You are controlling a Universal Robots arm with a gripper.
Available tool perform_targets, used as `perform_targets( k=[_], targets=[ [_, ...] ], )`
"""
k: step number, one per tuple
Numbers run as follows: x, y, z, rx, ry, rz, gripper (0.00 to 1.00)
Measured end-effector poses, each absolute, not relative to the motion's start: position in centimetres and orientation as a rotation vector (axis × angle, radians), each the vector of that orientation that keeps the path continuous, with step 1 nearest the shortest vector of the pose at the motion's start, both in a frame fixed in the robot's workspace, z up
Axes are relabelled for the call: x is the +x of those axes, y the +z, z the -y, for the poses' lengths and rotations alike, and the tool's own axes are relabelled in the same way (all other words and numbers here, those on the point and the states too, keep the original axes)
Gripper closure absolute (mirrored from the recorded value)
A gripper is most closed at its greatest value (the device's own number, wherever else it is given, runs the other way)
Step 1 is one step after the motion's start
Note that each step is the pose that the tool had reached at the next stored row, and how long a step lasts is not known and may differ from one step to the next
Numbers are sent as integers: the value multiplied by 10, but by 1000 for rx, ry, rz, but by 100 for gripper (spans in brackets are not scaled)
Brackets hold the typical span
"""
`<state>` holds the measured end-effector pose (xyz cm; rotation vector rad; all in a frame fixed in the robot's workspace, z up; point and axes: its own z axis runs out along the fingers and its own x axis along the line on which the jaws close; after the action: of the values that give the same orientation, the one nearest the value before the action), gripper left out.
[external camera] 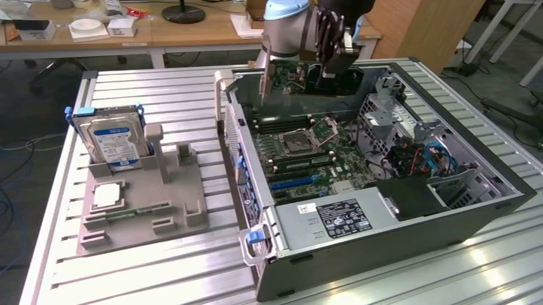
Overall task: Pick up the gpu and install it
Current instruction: 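Insert the gpu into the slot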
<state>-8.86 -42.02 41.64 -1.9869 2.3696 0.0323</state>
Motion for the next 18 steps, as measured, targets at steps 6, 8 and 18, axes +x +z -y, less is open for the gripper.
perform_targets(
  k=[6,8,18],
  targets=[
    [-89,416,420,-2082,35,-2287,73],
    [-89,416,420,-2113,36,-2260,73],
    [-89,416,420,-2153,38,-2222,73]
  ],
)
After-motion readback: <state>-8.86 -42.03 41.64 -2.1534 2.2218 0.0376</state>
